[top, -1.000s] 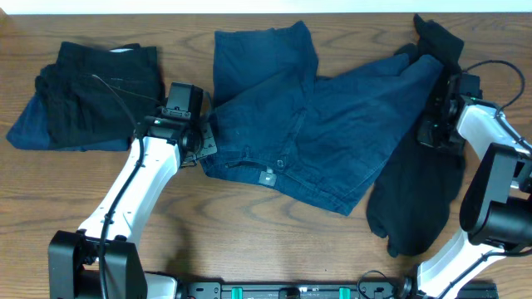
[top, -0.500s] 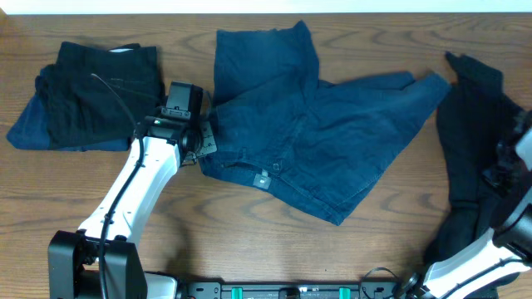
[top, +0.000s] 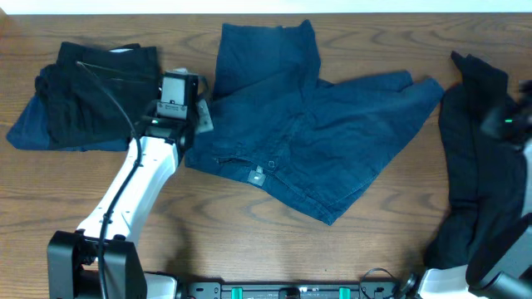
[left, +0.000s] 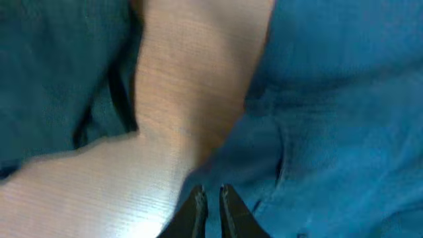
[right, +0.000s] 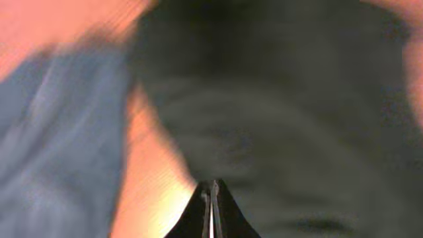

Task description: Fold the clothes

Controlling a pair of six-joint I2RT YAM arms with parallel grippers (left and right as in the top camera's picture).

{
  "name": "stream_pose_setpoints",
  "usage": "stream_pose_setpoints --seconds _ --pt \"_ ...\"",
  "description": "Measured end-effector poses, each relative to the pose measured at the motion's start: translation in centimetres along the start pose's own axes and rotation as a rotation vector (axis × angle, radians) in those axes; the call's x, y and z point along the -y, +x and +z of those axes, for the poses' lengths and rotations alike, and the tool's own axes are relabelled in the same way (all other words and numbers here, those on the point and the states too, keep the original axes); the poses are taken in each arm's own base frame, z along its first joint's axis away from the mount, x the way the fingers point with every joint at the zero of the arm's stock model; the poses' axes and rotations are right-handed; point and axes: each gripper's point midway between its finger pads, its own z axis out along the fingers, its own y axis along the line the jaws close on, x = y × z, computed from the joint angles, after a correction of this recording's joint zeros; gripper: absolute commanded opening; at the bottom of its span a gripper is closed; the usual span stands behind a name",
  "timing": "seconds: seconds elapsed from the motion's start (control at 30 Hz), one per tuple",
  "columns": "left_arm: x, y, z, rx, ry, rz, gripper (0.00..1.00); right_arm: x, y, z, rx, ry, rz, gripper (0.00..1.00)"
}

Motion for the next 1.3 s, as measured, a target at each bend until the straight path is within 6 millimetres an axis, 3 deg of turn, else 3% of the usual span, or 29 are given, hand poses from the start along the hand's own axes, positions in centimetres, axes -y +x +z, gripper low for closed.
stream_pose_setpoints --seconds 0.07,0.13,0.2,0.3,0.5,0.67,0.77,1.07,1.3 --pt "-1.1 -1.2 0.1 0.036 -0.013 -0.024 0.11 -1.6 2.2 0.8 -0.093 -0.032 -0.065 0.05" --pt "-2.5 -1.7 0.1 0.031 -0.031 -0.052 0.11 -2.0 4.1 1.6 -0.178 -0.016 -0.088 0.05" --pt "-3.3 -1.8 -0.1 -0.006 -0.005 -0.086 0.11 -1.2 5.6 2.3 -0.245 0.034 -0.085 0.05" --pt "-1.7 -1.6 -0.9 -0.072 0.134 -0.117 0.11 0.5 6.8 3.1 -0.299 0.126 -0.059 0.05" --pt "4.1 4.4 -3.1 -0.331 0.36 -0.079 0.11 1.6 7.2 3.7 -0.32 0.19 -0.034 0.05" --pt "7.0 9.4 -3.8 -0.458 0.41 -0.004 0.11 2.0 7.4 3.8 -0.33 0.208 -0.024 0.05" --pt "7.9 11.6 -3.0 -0.504 0.406 0.012 0.1 2.0 7.4 3.8 -0.331 0.209 -0.024 0.05" --pt "11.2 14.0 1.5 -0.478 0.441 0.071 0.1 2.0 7.4 3.8 -0.331 0.209 -0.024 0.08" --pt "10.7 17.0 3.8 -0.575 0.396 0.071 0.1 2.0 7.4 3.8 -0.331 0.209 -0.025 0.1"
